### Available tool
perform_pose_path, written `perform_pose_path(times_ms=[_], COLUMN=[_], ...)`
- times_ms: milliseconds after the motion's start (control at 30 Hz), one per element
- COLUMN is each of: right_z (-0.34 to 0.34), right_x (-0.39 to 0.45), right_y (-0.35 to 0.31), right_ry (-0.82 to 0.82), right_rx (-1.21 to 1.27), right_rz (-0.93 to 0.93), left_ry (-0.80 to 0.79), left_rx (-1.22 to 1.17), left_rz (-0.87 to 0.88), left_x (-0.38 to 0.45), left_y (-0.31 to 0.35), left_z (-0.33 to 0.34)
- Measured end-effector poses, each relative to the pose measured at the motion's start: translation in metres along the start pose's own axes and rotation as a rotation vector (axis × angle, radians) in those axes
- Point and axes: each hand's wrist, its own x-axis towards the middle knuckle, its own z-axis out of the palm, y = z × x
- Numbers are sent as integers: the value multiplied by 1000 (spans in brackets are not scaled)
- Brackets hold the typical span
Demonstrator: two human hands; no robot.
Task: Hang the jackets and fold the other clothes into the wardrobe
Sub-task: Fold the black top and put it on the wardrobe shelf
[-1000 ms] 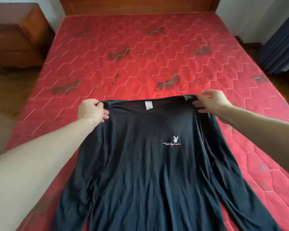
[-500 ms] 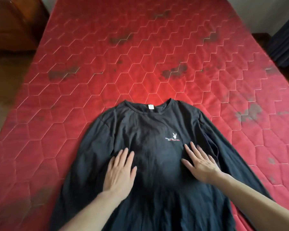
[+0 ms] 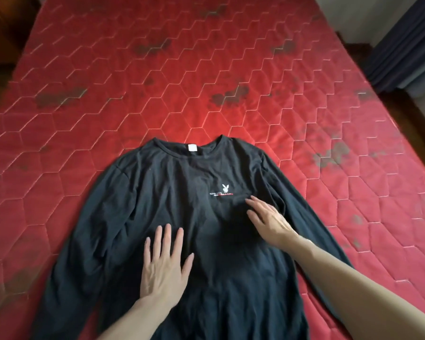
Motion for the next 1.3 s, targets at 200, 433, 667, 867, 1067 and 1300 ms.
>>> perform_pose_path(times_ms=[200, 433, 667, 867, 1067, 1300], right_z=[-20, -39, -94, -127, -117, -140], right_x=[-67, -102, -82, -83, -121, -106], right_y=[92, 188, 237, 276, 318, 348], right_ry=[433, 201, 417, 453, 99, 379], right_rx=[-37, 111, 197, 266, 489, 706], right_rz=[381, 444, 424, 516, 426, 581], left_ry=[71, -51, -111, -70, 71, 71], left_rx=[-40, 44, 70, 120, 80, 142], left_rz=[133, 176, 177, 157, 99, 200], left_x=[8, 33, 65, 93, 98, 113], left_y=[79, 171, 219, 249, 285, 310], left_z=[4, 13, 5, 7, 10, 22])
